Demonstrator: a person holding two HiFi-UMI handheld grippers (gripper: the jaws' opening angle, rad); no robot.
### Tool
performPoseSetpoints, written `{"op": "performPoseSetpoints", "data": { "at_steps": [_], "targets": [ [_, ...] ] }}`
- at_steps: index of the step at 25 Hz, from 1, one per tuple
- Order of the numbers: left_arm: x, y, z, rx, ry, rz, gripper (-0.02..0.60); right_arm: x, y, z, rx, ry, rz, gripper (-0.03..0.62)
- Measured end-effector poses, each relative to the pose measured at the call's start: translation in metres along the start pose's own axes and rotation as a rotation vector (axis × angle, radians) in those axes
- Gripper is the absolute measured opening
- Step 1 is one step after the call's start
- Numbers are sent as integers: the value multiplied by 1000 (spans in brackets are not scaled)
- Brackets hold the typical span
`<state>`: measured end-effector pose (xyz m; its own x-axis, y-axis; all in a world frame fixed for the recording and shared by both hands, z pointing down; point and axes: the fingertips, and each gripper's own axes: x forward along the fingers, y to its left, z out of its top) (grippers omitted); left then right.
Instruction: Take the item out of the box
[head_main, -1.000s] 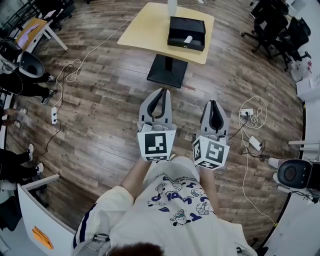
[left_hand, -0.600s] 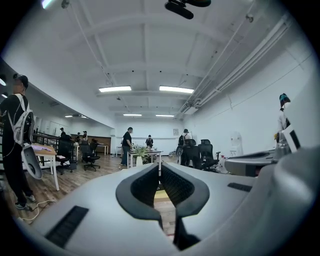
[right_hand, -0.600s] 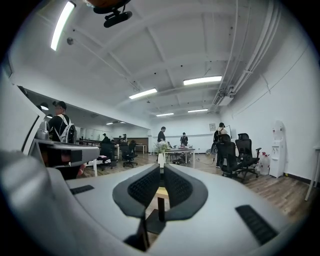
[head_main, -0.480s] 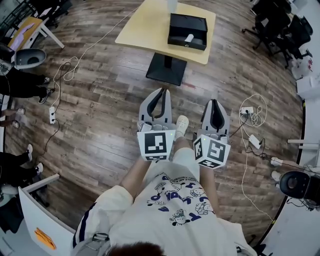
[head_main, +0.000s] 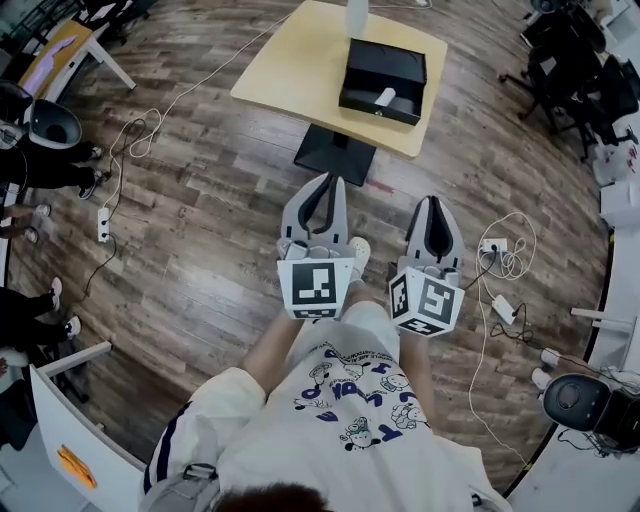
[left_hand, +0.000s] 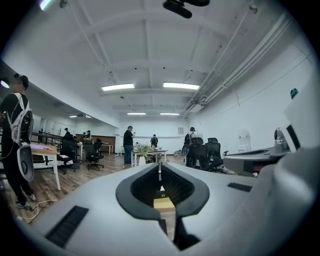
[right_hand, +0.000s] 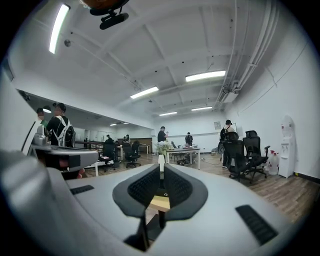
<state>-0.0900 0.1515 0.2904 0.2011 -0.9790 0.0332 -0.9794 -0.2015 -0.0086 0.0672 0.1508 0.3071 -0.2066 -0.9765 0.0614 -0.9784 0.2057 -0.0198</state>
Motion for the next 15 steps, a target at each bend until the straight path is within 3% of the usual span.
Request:
{"op": "performPoseSetpoints", "data": {
  "at_steps": [15],
  "targets": [
    [143, -10, 16, 6, -2, 85, 26, 139, -69, 21, 1, -9, 82, 43]
  ]
}}
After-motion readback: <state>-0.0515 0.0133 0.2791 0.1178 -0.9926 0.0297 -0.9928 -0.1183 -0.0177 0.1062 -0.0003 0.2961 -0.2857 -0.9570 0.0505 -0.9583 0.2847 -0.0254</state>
